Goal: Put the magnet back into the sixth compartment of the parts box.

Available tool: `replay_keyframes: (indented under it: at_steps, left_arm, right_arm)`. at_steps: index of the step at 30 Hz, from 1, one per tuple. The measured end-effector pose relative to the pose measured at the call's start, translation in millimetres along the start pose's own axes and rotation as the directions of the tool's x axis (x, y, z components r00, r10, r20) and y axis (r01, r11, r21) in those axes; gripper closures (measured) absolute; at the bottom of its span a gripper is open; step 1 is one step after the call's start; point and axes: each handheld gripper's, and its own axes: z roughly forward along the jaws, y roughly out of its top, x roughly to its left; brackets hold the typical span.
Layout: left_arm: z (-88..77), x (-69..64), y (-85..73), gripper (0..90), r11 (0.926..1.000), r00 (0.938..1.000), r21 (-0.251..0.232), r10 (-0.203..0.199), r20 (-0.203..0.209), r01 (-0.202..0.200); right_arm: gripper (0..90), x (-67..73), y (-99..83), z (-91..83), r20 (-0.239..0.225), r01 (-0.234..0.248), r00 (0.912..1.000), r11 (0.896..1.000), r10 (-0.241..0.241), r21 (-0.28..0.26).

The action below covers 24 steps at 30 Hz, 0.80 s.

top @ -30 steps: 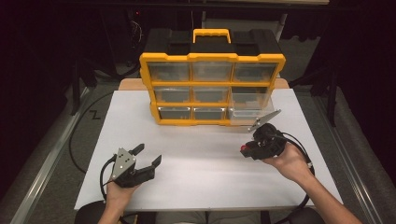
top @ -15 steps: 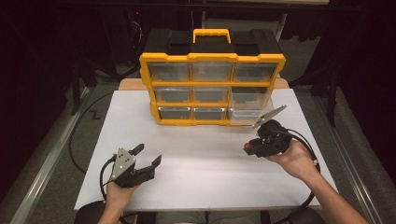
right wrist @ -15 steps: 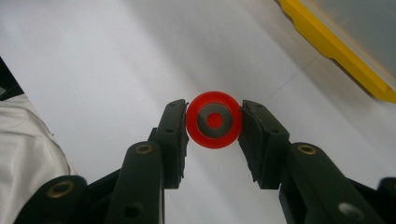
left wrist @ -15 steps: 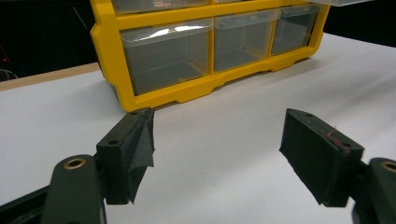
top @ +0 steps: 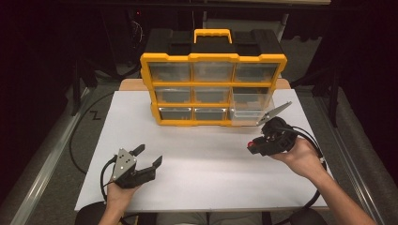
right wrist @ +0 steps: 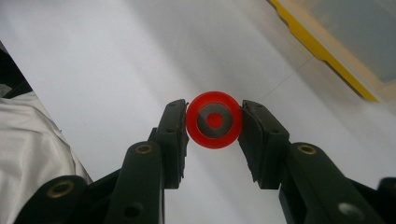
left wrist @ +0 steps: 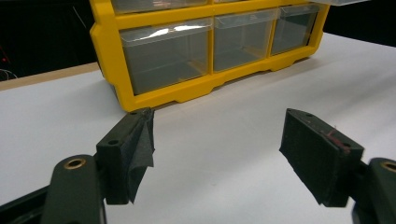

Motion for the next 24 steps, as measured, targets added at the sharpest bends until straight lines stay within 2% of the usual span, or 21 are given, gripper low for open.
replay_keyframes:
  at_steps: [9,24]
  left_arm:
    - [0.2,-0.1,0.0,26.4,1.0000,1.0000,0.000,0.000,-0.001,0.000]
    - [0.2,-0.1,0.0,26.4,1.0000,1.0000,0.001,-0.002,0.000,0.002]
  right_arm:
    - [64.3,-2.0,3.0,-13.8,0.001,-0.007,1.0000,1.000,0.007,-0.022]
    - [64.4,-3.8,8.5,-25.9,0.019,-0.003,0.9998,0.999,0.004,-0.032]
